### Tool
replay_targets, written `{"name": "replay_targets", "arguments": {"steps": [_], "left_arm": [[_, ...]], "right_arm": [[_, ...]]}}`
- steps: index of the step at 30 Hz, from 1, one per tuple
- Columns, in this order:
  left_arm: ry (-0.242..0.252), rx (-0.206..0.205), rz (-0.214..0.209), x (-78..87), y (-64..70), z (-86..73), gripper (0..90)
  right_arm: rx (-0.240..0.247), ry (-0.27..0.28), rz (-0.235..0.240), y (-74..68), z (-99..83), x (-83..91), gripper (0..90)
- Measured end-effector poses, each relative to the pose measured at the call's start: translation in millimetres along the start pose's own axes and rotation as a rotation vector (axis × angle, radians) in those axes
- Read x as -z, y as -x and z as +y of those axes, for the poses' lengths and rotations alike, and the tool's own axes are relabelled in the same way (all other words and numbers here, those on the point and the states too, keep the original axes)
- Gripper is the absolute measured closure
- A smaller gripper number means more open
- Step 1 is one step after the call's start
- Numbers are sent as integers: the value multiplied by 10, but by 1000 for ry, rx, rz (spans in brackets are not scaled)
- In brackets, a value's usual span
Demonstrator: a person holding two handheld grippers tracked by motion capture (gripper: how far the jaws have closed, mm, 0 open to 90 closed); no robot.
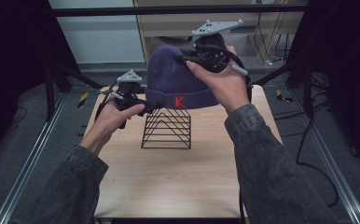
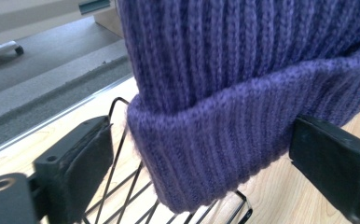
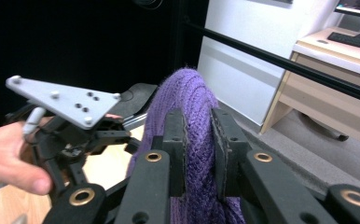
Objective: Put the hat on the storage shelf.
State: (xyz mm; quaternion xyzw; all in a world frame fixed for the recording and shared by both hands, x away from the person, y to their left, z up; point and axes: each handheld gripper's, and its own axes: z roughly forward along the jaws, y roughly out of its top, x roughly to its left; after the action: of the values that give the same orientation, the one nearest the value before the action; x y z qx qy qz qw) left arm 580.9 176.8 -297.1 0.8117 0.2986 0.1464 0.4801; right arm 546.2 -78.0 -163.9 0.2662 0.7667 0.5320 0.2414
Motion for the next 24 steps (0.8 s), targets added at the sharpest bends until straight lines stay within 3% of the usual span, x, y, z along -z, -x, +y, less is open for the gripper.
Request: {"name": "replay_targets", "arguments": {"steps": [3, 4, 5, 8, 9, 11, 16, 21, 24], "left_arm": [[8, -13, 20, 3, 19, -1, 346], [5, -49, 35, -14, 66, -6, 408], [-2, -62, 46, -22, 80, -10, 526], [5, -39, 58, -37, 91, -12, 657], [1, -33, 67, -40, 94, -11, 657], [-20, -57, 117, -23, 109, -16, 690], [-32, -51, 127, 84, 115, 9, 695], [-56, -81, 169, 236, 131, 24, 693], [-71, -87, 174, 299, 114, 3, 692]], "right_arm": [[13, -13, -1, -27, -4, -19, 773], [15, -16, -3, -27, -5, -25, 773], [15, -19, -3, -26, -7, -31, 773], [18, -31, -10, -17, -19, -47, 772], [18, -31, -10, -17, -19, -47, 772], [23, -65, -23, -11, -46, -53, 767], [27, -91, -40, 26, -72, -45, 765], [16, -115, -60, 90, -95, -89, 765], [13, -124, -64, 89, -103, -156, 764]]}}
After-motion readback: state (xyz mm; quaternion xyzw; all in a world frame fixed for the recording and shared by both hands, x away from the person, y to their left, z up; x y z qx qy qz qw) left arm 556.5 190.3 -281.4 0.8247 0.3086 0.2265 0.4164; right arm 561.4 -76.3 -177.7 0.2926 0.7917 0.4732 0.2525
